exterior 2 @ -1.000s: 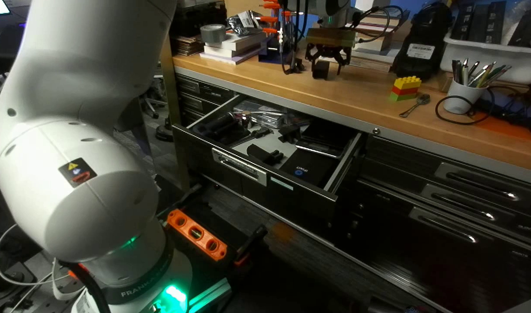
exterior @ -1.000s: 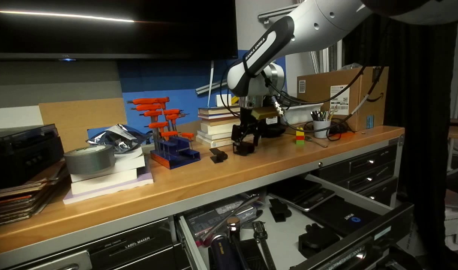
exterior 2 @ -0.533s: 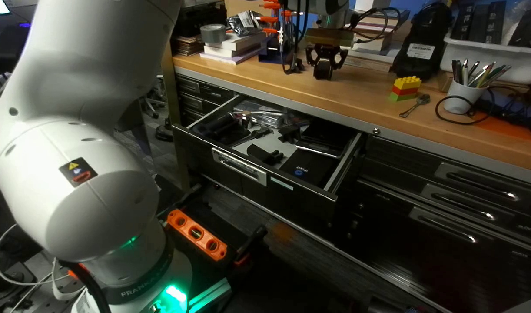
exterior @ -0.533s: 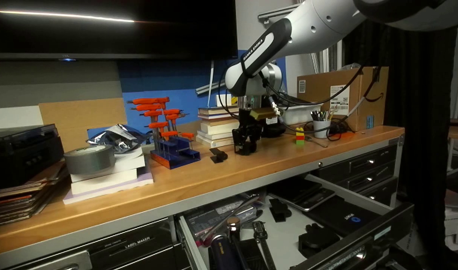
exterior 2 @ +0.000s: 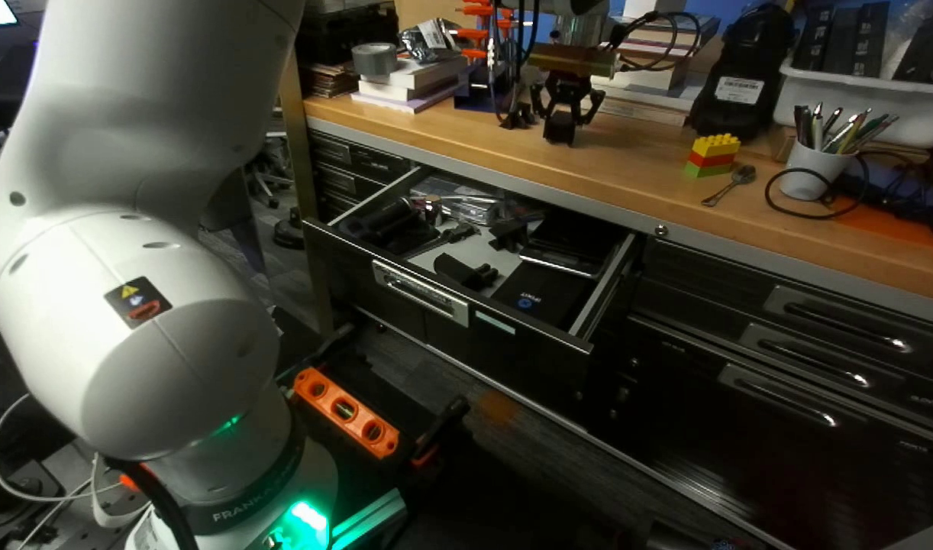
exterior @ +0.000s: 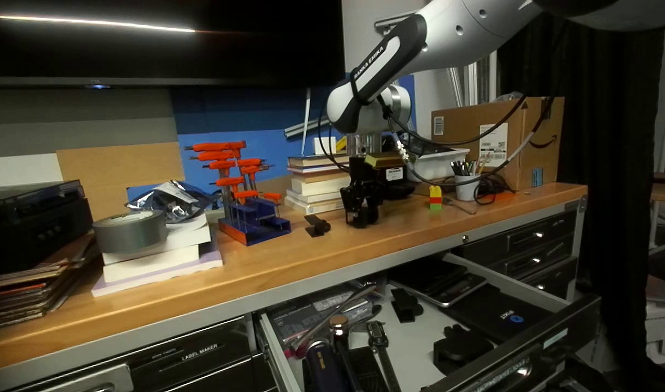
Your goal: Pick up all the black objects and put them in the open drawer and close it
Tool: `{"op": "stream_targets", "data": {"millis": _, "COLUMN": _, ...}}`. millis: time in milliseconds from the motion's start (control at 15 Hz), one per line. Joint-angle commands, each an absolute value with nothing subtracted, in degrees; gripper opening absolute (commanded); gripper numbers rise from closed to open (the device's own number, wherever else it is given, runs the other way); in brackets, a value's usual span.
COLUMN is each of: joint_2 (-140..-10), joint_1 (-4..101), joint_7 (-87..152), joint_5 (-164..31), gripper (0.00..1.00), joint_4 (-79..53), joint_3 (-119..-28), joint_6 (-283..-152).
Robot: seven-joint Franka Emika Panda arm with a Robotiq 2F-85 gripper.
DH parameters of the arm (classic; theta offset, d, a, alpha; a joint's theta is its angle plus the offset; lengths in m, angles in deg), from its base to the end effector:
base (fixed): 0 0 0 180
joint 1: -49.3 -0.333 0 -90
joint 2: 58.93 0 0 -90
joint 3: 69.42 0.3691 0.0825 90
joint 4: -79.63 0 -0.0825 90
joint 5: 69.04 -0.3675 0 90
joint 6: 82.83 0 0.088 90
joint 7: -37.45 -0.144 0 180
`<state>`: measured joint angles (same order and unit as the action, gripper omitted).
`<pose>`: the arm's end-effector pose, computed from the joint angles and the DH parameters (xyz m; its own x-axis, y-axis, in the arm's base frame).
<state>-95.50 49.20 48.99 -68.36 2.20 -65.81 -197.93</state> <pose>0.7453 0.0368 0.3645 0.9666 0.2551 0.0252 0.2557 -0.9665 -0.0221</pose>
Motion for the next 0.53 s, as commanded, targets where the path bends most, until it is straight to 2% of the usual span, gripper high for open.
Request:
{"op": "stream_targets", "data": {"millis": 0, "joint_2": -86.42, "joint_1": 48.7, "joint_7": 46.3, "joint_5": -68.56, "gripper": 0.25, "joint_4": -8.74, "joint_3": -66.18, "joint_6": -197.8}}
{"op": "stream_targets", "data": {"millis": 467, "joint_2": -70.91, "joint_1": 48.22, "joint_7": 41.62, "joint_5": -69.71, "gripper": 0.25, "joint_4": -29.86, "joint_3": -66.03, "joint_6": -199.9}}
